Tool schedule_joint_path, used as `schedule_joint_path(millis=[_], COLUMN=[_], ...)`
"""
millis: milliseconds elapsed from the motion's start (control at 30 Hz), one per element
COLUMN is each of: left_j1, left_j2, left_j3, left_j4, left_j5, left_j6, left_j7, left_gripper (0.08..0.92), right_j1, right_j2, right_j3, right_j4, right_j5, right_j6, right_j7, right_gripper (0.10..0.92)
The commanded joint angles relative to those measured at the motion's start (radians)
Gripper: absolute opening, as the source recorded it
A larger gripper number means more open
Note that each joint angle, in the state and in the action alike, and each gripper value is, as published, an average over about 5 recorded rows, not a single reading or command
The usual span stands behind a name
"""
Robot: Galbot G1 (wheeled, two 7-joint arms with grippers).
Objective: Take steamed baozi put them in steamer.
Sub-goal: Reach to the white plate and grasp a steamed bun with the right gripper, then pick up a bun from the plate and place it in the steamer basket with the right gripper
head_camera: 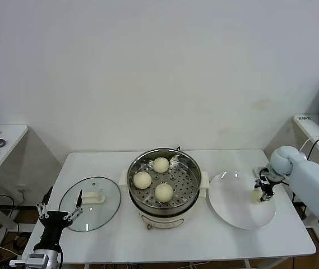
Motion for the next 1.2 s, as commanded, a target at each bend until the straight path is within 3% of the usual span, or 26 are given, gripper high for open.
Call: schedule_joint_path(millis=[33,200,400,700,933,1200], left_j1=[0.001,0.001,-0.014,-0.032,-0.037,-0.036], left_j2=[0.000,0.003,0.005,0.014,0.016,0.006], left_j3=[-0.001,-0.004,0.007,0.028,0.028,0.014], left_j4=[-0.003,-0.010,-0.010,0.002,0.011,0.001], left_j5=[-0.001,-0.003,-0.007,-0.012,-0.015,-0.022], left_j6=[-0.001,0.001,0.003,0.002,-0.002,0.000], left_j7=[0.000,0.001,0.001,0.001,0.000,0.000], left_gripper=[0.823,0.823,0.823,0.823,0.823,0.823], right_j1=[0.011,0.089,0.464,1.023,1.035,0.864], right_j2=[-0.015,-0.084,-0.175,-0.002,0.160,0.263], right_j3=[-0.009,-0.090,-0.414,-0.844,-0.901,-0.876], right_j4=[0.018,0.116,0.308,0.521,0.603,0.546], right_j5=[0.022,0.114,0.366,0.774,0.954,0.951], right_j6=[-0.007,-0.038,-0.154,-0.325,-0.472,-0.579], right_j7=[-0.004,-0.021,-0.023,0.067,0.190,0.260], right_gripper=[0.471,0.420,0.427,0.440,0.441,0.442])
